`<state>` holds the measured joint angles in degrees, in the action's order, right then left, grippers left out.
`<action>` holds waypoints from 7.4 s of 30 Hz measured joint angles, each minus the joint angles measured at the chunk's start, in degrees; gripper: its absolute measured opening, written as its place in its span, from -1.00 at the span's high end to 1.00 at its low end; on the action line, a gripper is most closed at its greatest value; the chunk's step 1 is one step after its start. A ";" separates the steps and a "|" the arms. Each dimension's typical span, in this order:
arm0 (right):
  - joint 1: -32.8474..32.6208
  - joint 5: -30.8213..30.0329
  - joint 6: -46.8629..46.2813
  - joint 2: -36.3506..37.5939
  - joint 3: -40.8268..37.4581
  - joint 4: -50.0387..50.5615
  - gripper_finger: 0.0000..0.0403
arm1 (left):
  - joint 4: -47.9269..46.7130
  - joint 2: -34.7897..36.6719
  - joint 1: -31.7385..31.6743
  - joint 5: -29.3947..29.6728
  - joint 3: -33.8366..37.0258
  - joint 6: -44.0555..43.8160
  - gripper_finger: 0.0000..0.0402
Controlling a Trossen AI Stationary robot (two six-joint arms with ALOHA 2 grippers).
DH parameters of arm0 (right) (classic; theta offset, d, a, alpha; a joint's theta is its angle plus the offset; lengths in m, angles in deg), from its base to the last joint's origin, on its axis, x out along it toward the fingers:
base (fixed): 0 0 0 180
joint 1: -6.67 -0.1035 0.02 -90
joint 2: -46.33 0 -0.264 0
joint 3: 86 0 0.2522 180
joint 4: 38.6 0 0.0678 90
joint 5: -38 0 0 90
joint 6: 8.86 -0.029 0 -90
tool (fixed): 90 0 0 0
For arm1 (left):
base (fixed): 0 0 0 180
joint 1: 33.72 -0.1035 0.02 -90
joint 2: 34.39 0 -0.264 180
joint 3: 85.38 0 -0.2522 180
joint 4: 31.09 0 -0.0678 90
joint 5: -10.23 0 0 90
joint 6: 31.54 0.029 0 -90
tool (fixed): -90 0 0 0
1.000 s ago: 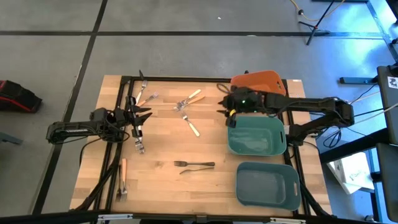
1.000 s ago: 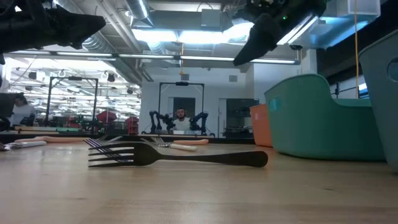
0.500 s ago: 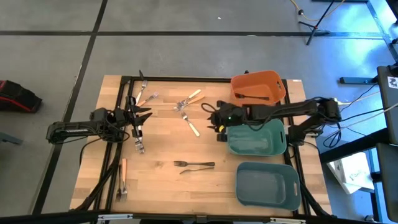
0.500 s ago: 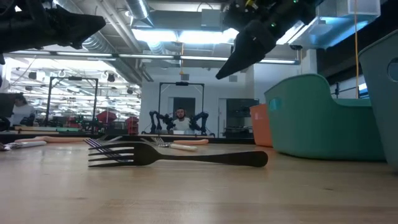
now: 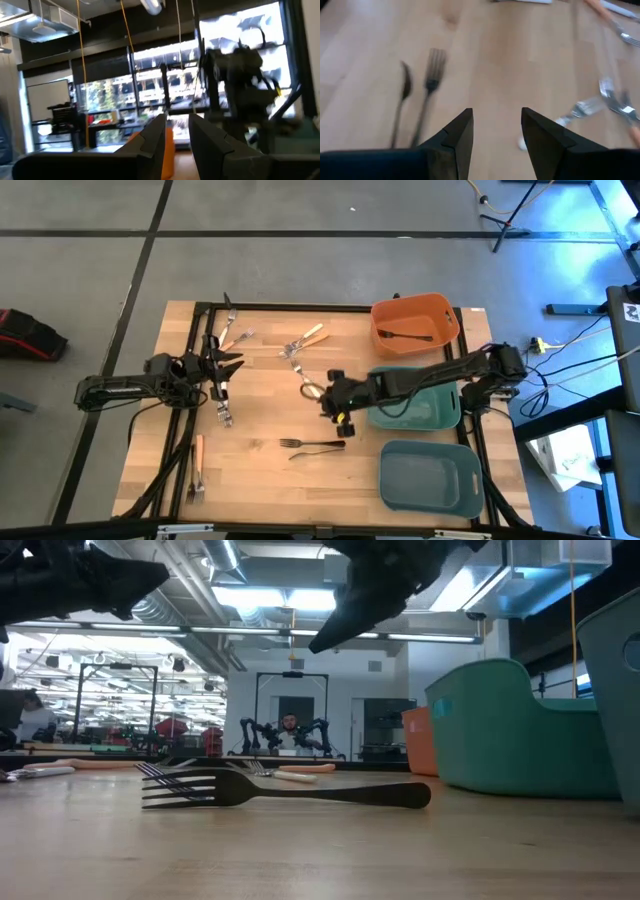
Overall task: Sort silverware by color (type)
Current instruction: Put the black fork into the orange bin
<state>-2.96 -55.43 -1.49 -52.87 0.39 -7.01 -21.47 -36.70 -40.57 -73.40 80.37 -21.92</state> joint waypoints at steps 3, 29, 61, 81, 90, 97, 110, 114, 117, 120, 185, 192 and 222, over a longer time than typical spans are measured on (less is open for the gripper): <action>-1.96 0.02 -1.40 -1.58 1.15 -0.23 0.23 | 0.49 0.00 0.02 -1.05 0.00 -1.41 0.60; -7.22 -2.14 -17.36 -17.27 6.65 -1.50 0.23 | -4.94 0.00 0.11 -5.43 0.00 -9.52 0.60; -6.74 -1.61 -17.38 -22.46 6.68 -1.70 0.95 | -4.96 0.00 0.11 -5.41 0.00 -9.50 0.60; -6.31 -4.44 -15.53 -17.51 10.04 4.96 0.98 | -5.17 0.00 0.13 -5.43 0.00 -9.57 0.60; -4.59 -8.66 -14.25 -9.42 10.09 11.84 0.98 | -5.42 0.00 0.13 -5.51 0.00 -9.68 0.60; -1.70 -9.53 -13.13 -4.17 10.11 16.27 0.98 | -5.53 0.00 0.11 -5.63 0.00 -9.70 0.60; 4.76 -10.61 -12.93 3.88 10.11 26.14 0.98 | -5.86 0.00 0.12 -5.51 0.00 -9.70 0.60; 6.79 -12.66 -12.93 6.68 10.11 29.23 0.97 | -5.88 0.00 0.13 -5.57 0.00 -9.70 0.60; 8.51 -13.64 -12.93 8.87 10.14 31.42 0.97 | -6.05 0.00 0.13 -5.59 0.00 -9.70 0.60; 10.46 -15.19 -13.00 10.39 10.16 34.23 0.97 | -6.27 0.00 0.11 -5.59 0.00 -9.70 0.60; 47.47 -11.41 -6.26 25.34 -17.42 20.63 0.51 | -7.13 -0.02 0.13 -5.37 0.00 -10.75 0.60; 38.71 -4.95 -7.08 26.07 -10.08 19.38 0.54 | -7.10 -0.02 0.13 -5.37 0.00 -10.75 0.60; 1.70 2.26 -7.10 12.15 -8.79 -13.24 0.55 | -7.06 -0.02 0.13 -5.89 -0.02 -12.50 0.60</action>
<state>-1.27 -53.17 -8.59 -40.73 -8.40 -20.25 -28.53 -36.72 -40.45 -79.30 80.35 -34.42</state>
